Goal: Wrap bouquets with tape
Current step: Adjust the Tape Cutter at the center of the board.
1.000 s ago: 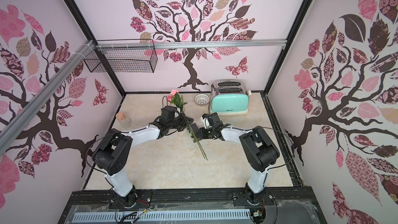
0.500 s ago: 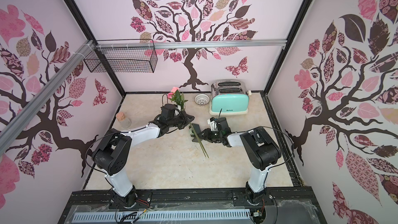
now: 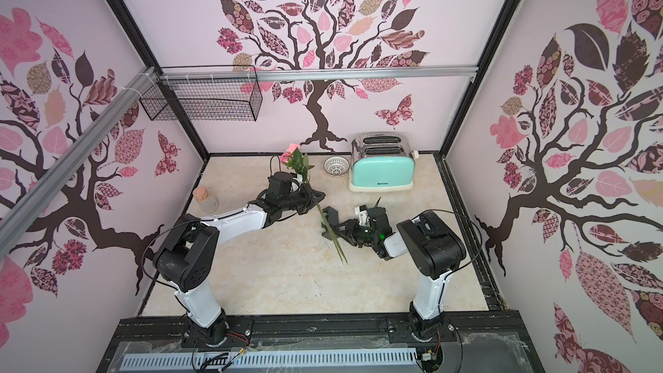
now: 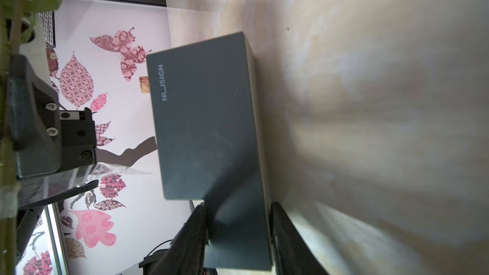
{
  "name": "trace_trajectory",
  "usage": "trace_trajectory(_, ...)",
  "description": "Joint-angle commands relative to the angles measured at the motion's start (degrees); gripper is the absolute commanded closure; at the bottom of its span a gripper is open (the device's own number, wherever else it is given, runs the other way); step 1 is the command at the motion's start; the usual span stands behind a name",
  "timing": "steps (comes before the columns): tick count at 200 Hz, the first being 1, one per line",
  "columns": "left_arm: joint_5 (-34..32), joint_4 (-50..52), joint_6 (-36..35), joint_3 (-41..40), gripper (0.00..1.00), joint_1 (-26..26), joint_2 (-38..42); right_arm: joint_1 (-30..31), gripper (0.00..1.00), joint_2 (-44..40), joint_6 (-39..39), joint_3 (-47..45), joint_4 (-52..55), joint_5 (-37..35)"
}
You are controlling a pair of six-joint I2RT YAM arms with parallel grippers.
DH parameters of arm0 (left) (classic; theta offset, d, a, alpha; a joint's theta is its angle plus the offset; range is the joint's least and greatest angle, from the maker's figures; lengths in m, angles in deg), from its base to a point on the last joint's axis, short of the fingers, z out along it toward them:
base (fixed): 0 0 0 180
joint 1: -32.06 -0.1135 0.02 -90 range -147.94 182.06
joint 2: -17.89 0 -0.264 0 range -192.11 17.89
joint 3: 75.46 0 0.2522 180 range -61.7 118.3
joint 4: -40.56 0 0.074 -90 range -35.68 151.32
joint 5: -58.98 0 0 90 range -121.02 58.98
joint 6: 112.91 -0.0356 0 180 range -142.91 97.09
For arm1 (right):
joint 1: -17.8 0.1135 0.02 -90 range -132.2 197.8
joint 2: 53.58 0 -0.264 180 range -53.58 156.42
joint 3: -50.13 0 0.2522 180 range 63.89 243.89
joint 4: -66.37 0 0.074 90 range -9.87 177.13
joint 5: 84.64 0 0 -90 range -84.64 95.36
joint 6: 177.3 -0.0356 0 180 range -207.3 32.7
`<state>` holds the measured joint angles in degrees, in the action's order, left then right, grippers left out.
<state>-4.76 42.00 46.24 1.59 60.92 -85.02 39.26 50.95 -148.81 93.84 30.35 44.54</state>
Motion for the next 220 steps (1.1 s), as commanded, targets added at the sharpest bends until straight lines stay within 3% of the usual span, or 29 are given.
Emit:
trace_trajectory(1,1.15,-1.21,-0.81,2.37,1.0,0.4,-0.44,-0.28,0.53,-1.44,-1.0,-1.53,3.2,-3.41)
trace_trajectory(27,1.55,-1.2,-0.91,2.7,1.0,0.83,-0.71,-0.32,0.53,-6.97,4.27,-1.83,14.9,-10.6)
trace_trajectory(50,1.89,-1.21,-1.12,2.89,1.0,1.07,-0.97,-0.3,0.53,-9.01,8.97,0.3,20.96,-9.54)
trace_trajectory(90,1.54,-1.54,-0.86,2.41,1.0,1.19,-0.93,-0.09,0.64,-8.99,9.93,2.03,22.3,-4.97)
trace_trajectory(132,0.48,-1.78,-0.76,2.02,1.0,1.13,-0.49,3.43,0.63,-10.36,12.14,3.37,26.33,-3.64)
trace_trajectory(192,1.0,-1.72,-1.25,1.23,1.0,0.41,-0.02,8.21,0.62,-7.79,7.94,2.46,19.44,-5.92)
trace_trajectory(220,1.61,-2.04,-1.85,0.83,1.0,0.01,0.17,7.84,0.58,-13.4,15.81,5.16,31.75,-9.56)
